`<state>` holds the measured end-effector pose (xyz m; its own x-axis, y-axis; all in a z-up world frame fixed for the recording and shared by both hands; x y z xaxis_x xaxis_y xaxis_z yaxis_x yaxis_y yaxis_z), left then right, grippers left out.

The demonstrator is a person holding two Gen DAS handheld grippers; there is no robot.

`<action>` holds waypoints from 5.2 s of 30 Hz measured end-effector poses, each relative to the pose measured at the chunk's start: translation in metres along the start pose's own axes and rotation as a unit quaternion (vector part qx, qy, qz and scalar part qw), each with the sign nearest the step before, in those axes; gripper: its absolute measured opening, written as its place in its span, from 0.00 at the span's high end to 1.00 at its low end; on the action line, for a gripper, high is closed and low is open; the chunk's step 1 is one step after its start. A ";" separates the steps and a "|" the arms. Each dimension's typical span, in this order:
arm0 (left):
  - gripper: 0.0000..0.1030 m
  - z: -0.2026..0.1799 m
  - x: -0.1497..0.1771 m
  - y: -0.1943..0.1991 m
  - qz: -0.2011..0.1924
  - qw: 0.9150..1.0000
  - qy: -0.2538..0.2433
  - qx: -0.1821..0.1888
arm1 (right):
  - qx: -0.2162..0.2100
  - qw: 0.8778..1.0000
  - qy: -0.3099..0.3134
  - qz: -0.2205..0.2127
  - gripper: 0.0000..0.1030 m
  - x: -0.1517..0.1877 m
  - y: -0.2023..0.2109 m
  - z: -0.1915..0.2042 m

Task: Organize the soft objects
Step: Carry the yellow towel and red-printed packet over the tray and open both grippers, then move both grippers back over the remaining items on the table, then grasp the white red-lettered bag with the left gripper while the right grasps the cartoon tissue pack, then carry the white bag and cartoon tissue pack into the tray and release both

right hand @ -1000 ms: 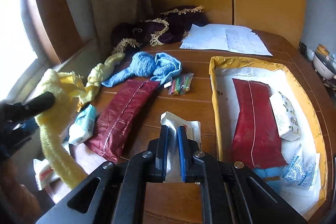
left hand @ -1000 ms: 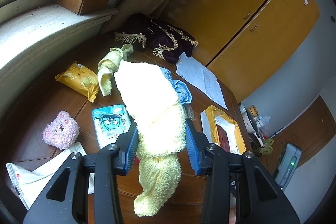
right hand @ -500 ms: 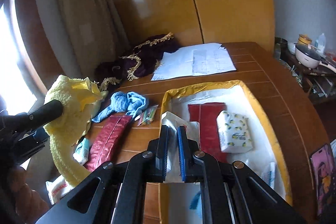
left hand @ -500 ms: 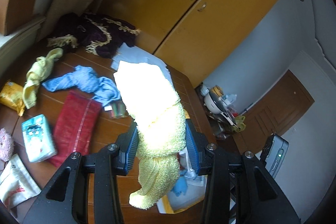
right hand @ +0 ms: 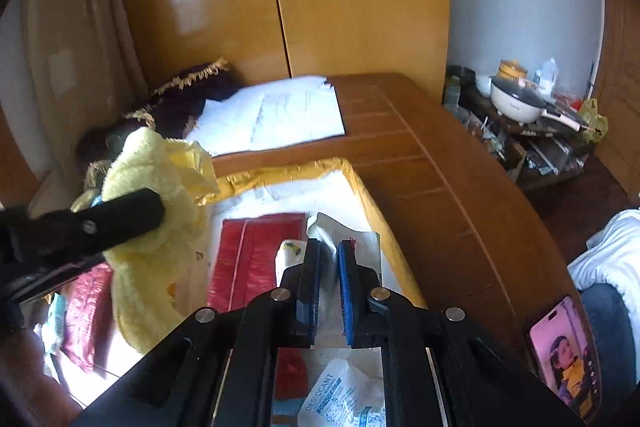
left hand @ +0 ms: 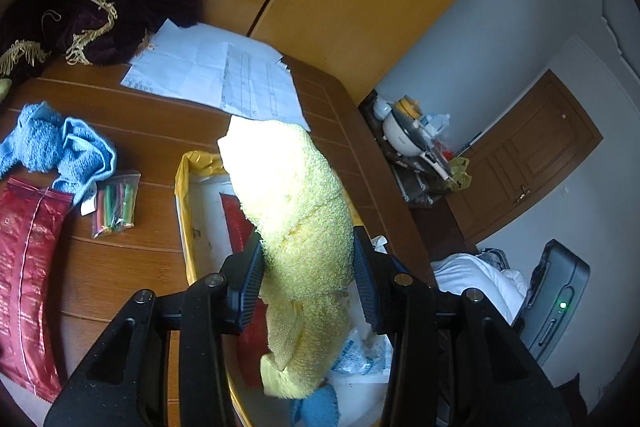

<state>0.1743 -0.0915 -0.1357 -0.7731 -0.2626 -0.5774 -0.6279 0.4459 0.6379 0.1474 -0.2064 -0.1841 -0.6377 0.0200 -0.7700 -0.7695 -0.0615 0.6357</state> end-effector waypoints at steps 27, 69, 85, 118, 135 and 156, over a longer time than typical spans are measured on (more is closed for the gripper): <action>0.30 0.034 0.041 0.067 -0.059 0.998 0.028 -0.017 | -0.122 0.992 -0.024 -0.013 0.46 0.017 0.035 0.045; 0.29 0.187 0.124 0.193 -0.027 0.969 0.012 -0.246 | -0.296 0.945 0.112 0.082 0.44 0.103 0.057 0.207; 0.50 0.203 0.148 0.180 0.037 0.969 -0.015 -0.244 | -0.359 0.912 0.151 0.128 0.44 0.107 0.051 0.257; 0.86 0.166 0.138 0.163 0.006 0.983 0.034 -0.182 | -0.290 0.944 0.143 0.074 0.91 0.095 0.057 0.238; 0.87 0.061 0.079 0.145 -0.067 0.996 0.016 -0.051 | -0.270 0.963 0.009 -0.018 0.91 0.038 0.095 0.101; 0.87 -0.006 -0.020 -0.024 -0.040 0.998 0.003 -0.054 | -0.139 0.988 -0.054 0.033 0.91 -0.022 -0.039 -0.014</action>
<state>0.2043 -0.1020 -0.1368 -0.7204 -0.2993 -0.6257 -0.6935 0.3283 0.6413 0.1920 -0.2188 -0.1932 -0.6983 0.1130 -0.7069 -0.6962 -0.3369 0.6339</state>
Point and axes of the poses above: each gripper's, at about its wrist camera, not at the fingertips, and y roughly against the way its jaws point, z to its left, x to its underside, the point moved 6 cm from there along -y, roughly the way its jaws point, and after that the axes turned 1 degree about -x, right-handed, at the moved point
